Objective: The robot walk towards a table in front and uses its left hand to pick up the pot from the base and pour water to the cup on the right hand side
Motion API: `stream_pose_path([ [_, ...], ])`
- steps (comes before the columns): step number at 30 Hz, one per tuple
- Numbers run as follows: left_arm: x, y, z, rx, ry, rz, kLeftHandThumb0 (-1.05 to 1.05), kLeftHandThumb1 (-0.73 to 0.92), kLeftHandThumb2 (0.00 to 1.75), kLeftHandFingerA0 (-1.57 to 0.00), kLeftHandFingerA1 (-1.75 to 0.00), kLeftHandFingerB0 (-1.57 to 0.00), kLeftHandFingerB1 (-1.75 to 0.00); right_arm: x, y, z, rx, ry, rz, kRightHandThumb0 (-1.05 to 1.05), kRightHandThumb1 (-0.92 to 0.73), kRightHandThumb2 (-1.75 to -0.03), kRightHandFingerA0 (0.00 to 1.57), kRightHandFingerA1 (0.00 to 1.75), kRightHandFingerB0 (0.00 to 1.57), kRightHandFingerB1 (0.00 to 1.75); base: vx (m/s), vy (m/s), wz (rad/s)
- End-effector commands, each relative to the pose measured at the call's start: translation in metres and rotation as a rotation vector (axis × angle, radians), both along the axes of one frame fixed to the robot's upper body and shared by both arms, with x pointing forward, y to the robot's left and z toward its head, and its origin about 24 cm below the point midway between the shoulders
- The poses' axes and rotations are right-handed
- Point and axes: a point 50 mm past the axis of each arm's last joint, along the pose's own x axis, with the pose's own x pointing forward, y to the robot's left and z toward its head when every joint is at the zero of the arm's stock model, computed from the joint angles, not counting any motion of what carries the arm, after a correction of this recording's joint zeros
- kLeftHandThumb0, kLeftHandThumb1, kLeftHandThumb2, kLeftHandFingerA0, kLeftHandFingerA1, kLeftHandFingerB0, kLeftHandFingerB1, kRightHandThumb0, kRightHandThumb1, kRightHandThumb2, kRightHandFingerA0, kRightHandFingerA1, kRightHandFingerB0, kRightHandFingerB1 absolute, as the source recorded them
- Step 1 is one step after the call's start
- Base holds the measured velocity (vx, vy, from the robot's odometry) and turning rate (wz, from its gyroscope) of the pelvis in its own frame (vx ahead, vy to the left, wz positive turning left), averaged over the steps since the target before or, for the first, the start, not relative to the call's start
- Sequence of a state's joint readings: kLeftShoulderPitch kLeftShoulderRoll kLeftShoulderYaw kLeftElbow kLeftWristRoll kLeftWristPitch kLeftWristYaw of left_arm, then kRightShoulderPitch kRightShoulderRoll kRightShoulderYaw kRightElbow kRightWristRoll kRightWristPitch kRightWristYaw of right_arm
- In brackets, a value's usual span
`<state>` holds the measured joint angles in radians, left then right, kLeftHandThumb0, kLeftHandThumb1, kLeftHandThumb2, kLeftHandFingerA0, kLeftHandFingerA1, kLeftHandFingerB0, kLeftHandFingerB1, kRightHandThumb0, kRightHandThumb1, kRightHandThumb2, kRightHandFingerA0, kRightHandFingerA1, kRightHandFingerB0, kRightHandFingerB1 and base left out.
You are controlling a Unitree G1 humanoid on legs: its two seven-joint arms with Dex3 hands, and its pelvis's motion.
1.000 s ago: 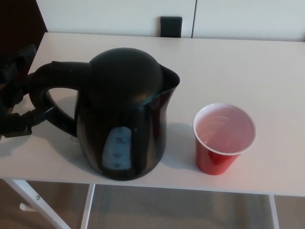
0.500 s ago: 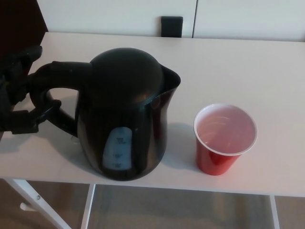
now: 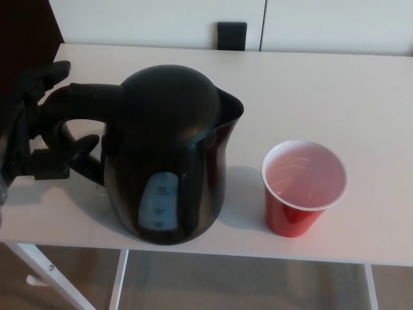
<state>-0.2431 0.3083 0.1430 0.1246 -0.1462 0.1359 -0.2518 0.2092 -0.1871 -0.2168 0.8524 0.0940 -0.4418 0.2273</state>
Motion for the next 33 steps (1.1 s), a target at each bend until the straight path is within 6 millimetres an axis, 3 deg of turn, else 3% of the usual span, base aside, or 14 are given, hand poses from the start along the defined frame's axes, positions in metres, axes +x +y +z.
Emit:
stream_pose_path([
  [1,0.003,-0.003,0.001,0.038,-0.007,0.023,-0.23,0.28,0.85,-0.09,-0.51,-0.09,-0.50,-0.002,-0.001,-0.001,0.010,0.014,-0.020,-0.53,-0.46,-0.74,0.33,0.54,0.11,0.43,0.00,0.000,0.00],
  [5,0.006,-0.005,0.000,0.043,-0.003,0.031,-0.24,0.28,0.85,-0.10,-0.51,-0.09,-0.50,0.000,-0.001,0.001,0.015,0.008,-0.017,-0.53,-0.46,-0.74,0.33,0.54,0.10,0.43,0.00,0.000,0.00],
  [6,0.009,-0.007,-0.001,0.068,0.003,0.046,-0.51,0.41,0.66,-0.29,-0.42,-0.22,-0.37,0.000,-0.002,0.001,0.015,0.006,-0.019,-0.39,-0.38,-0.88,0.32,0.60,0.04,0.47,0.00,0.000,0.00],
  [7,0.010,-0.007,-0.001,0.079,0.005,0.053,-0.51,0.41,0.66,-0.29,-0.42,-0.22,-0.37,0.001,-0.002,0.001,0.015,0.006,-0.020,-0.39,-0.38,-0.88,0.32,0.60,0.04,0.47,0.00,0.000,0.00],
  [8,0.011,-0.008,-0.001,0.073,0.005,0.064,-0.42,0.48,0.55,-0.45,-0.38,-0.36,-0.33,0.001,-0.002,0.001,0.017,0.005,-0.021,-0.53,-0.46,-0.75,0.33,0.54,0.10,0.43,0.00,0.000,0.00],
  [9,0.015,-0.010,-0.002,0.071,-0.003,0.122,-0.34,0.48,0.89,-0.62,-0.86,-0.56,-0.82,0.002,-0.002,0.001,0.017,0.004,-0.020,-0.53,-0.46,-0.75,0.32,0.54,0.10,0.43,0.00,0.000,0.00],
  [10,0.018,-0.011,-0.002,0.082,-0.012,0.176,-0.34,0.48,0.89,-0.62,-0.86,-0.56,-0.82,0.001,-0.001,0.002,0.015,0.005,-0.018,-0.53,-0.46,-0.75,0.32,0.54,0.10,0.43,0.00,0.000,0.00],
  [11,0.022,-0.011,-0.003,0.075,-0.032,0.248,-0.47,0.49,0.69,-0.67,-1.30,-0.62,-1.24,0.002,-0.001,0.001,0.012,0.008,-0.019,-0.53,-0.47,-0.74,0.32,0.54,0.11,0.43,0.00,0.000,0.00],
  [12,0.025,-0.011,-0.004,0.071,-0.035,0.285,-0.28,0.66,0.51,-0.61,-1.75,-0.49,-1.63,0.002,-0.001,0.001,0.007,0.009,-0.015,-0.53,-0.48,-0.74,0.32,0.55,0.11,0.43,0.00,0.000,0.00],
  [13,0.029,-0.011,-0.004,0.059,-0.036,0.319,-0.23,0.66,0.54,-0.73,-1.75,-0.57,-1.74,0.002,0.000,0.001,0.011,0.007,-0.014,-0.51,-0.48,-0.72,0.33,0.55,0.12,0.43,0.00,0.000,0.00],
  [21,0.045,-0.015,-0.008,0.003,-0.063,0.419,-0.22,0.62,0.55,-0.79,-1.75,-0.59,-1.75,0.005,0.000,0.003,0.002,0.006,-0.009,-0.55,-0.48,-0.75,0.26,0.53,0.12,0.43,0.00,0.000,0.00],
  [29,0.042,-0.011,-0.016,0.003,-0.063,0.426,-0.26,0.61,0.56,-0.79,-1.75,-0.60,-1.75,0.004,0.000,0.002,0.014,0.003,-0.014,-0.57,-0.48,-0.77,0.25,0.53,0.11,0.44,0.00,0.000,0.00],
  [33,0.040,-0.009,-0.013,-0.104,-0.069,0.427,-0.22,0.62,0.55,-0.77,-1.75,-0.56,-1.75,0.005,-0.001,0.002,0.007,0.007,0.000,-0.60,-0.49,-0.79,0.25,0.53,0.11,0.44,0.00,0.000,0.00],
])
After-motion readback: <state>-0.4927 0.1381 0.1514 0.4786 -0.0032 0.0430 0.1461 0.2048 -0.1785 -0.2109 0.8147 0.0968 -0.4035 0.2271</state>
